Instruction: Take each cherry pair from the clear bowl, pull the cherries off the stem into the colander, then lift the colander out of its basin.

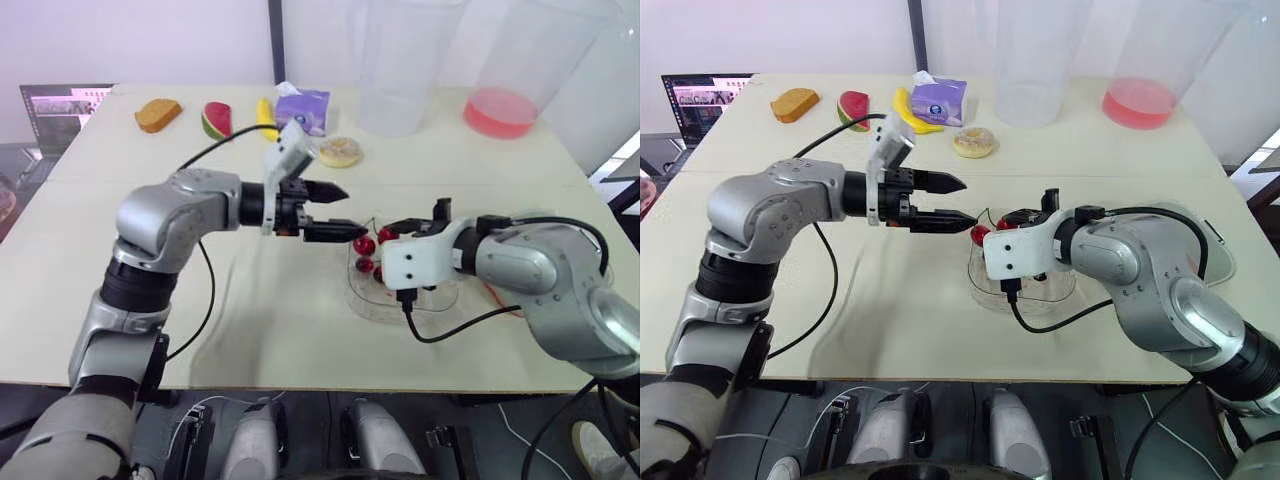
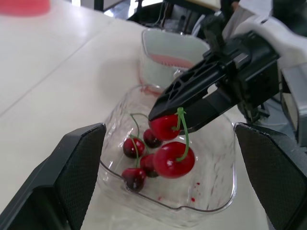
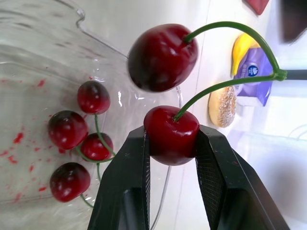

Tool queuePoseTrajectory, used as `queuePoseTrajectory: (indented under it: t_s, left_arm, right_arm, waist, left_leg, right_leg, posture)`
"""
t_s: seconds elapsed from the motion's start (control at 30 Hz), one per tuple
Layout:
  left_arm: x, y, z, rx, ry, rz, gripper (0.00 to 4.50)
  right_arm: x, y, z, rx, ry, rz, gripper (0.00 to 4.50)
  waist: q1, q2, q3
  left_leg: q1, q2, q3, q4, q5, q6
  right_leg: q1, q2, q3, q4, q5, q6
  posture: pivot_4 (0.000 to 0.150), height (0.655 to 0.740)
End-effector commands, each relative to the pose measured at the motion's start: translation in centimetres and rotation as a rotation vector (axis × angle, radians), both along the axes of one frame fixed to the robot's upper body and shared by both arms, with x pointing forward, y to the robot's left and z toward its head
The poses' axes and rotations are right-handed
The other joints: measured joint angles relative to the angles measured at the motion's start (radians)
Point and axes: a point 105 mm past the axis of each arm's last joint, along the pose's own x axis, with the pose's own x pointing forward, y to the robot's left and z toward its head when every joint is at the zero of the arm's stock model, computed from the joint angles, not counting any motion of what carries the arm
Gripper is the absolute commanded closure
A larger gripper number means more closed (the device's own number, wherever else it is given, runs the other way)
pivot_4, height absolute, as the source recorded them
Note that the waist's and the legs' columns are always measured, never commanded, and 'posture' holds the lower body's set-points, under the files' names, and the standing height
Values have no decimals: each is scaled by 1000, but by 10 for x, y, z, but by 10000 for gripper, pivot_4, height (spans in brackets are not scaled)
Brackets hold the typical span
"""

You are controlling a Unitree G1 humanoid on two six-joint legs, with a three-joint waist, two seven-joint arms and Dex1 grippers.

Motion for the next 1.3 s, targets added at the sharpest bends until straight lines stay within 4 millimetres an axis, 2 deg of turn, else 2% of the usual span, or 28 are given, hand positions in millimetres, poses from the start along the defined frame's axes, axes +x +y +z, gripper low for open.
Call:
queuePoseTrajectory:
  t_s: [0.03, 0.27, 0.5, 0.6, 0.83, 1.3]
  left_arm:
    - [-1, -10, 10, 8, -54, 12, 0]
    - [1, -25, -2, 9, -50, 58, 0]
    - [5, -27, -7, -2, -37, 82, 0]
    - [5, -28, -8, -6, -26, 81, 8854]
    - [6, -29, -9, -15, -11, 85, 44364]
    - [6, -27, -6, -25, 3, 73, 44364]
  right_arm:
    - [1, 0, 10, -14, -48, 2, 36584]
    - [1, 1, 11, -11, -39, 1, 36584]
    - [1, 0, 10, -13, -33, -1, 36584]
    - [1, 0, 10, -12, -30, -2, 36588]
    - [1, 0, 10, -12, -23, -4, 36588]
    - [-2, -1, 7, 23, 9, -14, 36588]
  waist:
    - [2, 0, 0]
    - [0, 0, 0]
    - [0, 0, 0]
    - [0, 0, 0]
    - [0, 0, 0]
    - [0, 0, 0]
  left_leg:
    - [0, 0, 0, 0, 0, 0]
    - [0, 0, -1, 0, 0, 0]
    - [0, 0, -1, 0, 0, 0]
    - [0, 0, -1, 0, 0, 0]
    - [0, 0, -1, 0, 0, 0]
    - [0, 0, -1, 0, 0, 0]
  right_leg:
    - [0, 0, 0, 0, 0, 0]
    - [0, 0, 0, 0, 0, 0]
    - [0, 0, 0, 0, 0, 0]
    - [0, 0, 0, 0, 0, 0]
    - [0, 0, 0, 0, 0, 0]
    - [0, 0, 0, 0, 0, 0]
  posture:
    - [1500, 7400]
    - [1500, 7400]
    - [1500, 7400]
    - [1500, 7400]
    - [1500, 7400]
    - [1500, 7400]
